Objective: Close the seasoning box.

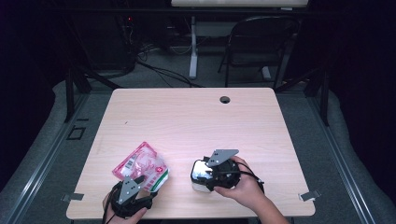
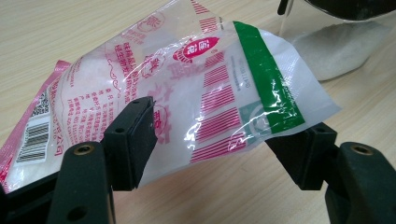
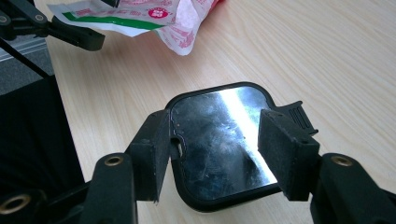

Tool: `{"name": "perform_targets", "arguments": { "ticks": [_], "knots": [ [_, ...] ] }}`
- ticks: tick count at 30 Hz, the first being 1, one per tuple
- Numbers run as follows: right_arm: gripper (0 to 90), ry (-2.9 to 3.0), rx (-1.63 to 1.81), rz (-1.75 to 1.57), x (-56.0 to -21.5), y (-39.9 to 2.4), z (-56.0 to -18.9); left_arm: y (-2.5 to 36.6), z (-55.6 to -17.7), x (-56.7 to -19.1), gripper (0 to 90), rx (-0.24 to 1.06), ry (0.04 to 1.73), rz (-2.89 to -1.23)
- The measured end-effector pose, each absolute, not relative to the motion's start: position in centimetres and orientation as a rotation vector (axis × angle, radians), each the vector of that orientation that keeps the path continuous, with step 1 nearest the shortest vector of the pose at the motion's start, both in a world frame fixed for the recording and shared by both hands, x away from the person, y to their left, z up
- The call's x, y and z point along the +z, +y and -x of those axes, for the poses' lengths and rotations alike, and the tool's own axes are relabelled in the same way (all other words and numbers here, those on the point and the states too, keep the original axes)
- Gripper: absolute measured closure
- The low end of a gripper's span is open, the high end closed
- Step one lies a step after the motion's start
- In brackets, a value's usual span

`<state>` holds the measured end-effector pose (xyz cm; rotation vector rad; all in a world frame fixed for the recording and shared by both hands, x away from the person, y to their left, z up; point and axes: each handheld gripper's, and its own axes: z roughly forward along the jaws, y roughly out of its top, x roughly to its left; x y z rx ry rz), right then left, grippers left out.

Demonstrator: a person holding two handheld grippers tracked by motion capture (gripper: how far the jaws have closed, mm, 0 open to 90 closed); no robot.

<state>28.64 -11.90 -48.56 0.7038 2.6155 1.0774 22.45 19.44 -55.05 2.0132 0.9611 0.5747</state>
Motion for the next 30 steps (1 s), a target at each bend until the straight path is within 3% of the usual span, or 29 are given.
{"name": "perform_targets", "arguments": {
  "ticks": [30],
  "knots": [
    [44.7,2.608,1.115,-0.721,-48.36,-12.02,-28.62,18.86,-22.25,-54.78,33.7,0.558,0.938,-2.01]
  ]
}}
